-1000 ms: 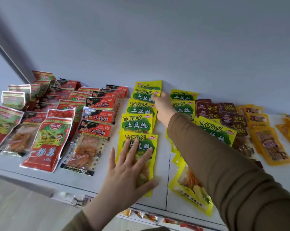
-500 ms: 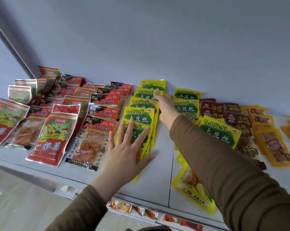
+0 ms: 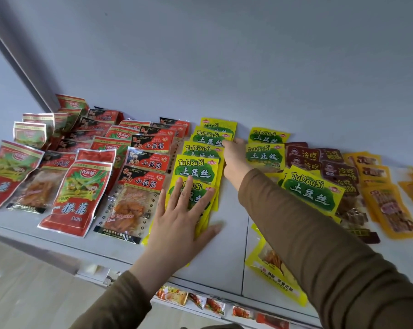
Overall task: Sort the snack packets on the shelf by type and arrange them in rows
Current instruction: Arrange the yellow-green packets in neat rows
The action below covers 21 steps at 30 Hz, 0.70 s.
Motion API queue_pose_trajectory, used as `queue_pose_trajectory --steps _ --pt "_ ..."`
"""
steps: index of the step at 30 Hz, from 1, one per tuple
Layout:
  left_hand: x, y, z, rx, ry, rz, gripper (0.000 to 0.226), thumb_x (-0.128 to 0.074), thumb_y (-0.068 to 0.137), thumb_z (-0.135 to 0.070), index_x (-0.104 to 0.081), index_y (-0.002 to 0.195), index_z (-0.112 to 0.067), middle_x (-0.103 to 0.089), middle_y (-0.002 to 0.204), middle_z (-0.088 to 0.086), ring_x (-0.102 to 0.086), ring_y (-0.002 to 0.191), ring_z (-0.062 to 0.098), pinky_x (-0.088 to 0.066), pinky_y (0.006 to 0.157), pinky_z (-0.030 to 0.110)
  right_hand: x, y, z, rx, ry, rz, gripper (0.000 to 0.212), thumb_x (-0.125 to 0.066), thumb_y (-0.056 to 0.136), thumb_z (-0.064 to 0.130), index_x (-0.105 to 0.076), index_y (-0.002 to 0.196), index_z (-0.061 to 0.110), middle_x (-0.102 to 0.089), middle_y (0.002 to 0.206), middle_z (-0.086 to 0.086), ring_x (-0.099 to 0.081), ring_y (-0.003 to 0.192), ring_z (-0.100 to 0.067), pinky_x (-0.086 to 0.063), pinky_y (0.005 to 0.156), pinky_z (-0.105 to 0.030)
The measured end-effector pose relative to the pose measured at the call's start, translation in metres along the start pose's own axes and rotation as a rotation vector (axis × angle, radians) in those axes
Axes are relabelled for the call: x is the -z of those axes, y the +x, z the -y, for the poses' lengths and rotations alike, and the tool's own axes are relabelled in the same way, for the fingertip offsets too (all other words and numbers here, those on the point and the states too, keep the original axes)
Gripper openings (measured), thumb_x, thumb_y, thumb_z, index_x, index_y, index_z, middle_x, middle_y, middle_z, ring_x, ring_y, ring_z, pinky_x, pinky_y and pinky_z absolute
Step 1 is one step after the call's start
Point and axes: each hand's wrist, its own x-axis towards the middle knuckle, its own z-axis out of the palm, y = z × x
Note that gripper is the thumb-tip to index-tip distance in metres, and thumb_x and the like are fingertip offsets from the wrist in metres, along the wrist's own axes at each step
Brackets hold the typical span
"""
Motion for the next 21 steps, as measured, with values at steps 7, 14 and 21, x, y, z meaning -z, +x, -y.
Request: queue_pose_trajectory --steps 7,14,21 --pt "-0.003 -0.004 0.006 0.016 0.0 0.035 0.069 -0.015 0.098 -0.076 0.005 0.16 -0.051 0.006 0.173 0.005 0.016 0.158 0.027 0.0 0.128 0.055 -0.002 -0.015 -0.006 0.04 -0.012 -0.03 0.024 -0.046 0.099 0.006 -0.051 0.121 0.016 -0.057 0.098 -0.002 -0.054 0.087 -0.02 -0.046 0.074 -0.031" --pt "0.005 -0.003 0.001 0.021 0.024 0.017 0.079 -0.015 0.095 -0.083 -0.013 0.163 -0.042 -0.005 0.173 0.004 0.005 0.16 0.028 -0.005 0.125 0.06 0.029 -0.054 0.033 0.492 -0.54 0.168 0.046 -0.05 0.102 0.009 -0.045 0.148 0.01 -0.048 0.152 -0.008 -0.044 0.139 -0.022 -0.034 0.116 -0.034" --pt "0.026 0.016 -0.03 -0.077 -0.116 -0.019 0.085 -0.013 0.09 -0.082 -0.01 0.164 -0.039 0.007 0.173 0.003 0.02 0.157 0.025 0.007 0.126 0.056 0.124 -0.096 0.084 0.609 -0.742 0.312 0.024 -0.064 0.098 0.018 -0.067 0.122 0.024 -0.07 0.119 0.007 -0.066 0.11 -0.004 -0.05 0.104 -0.032"
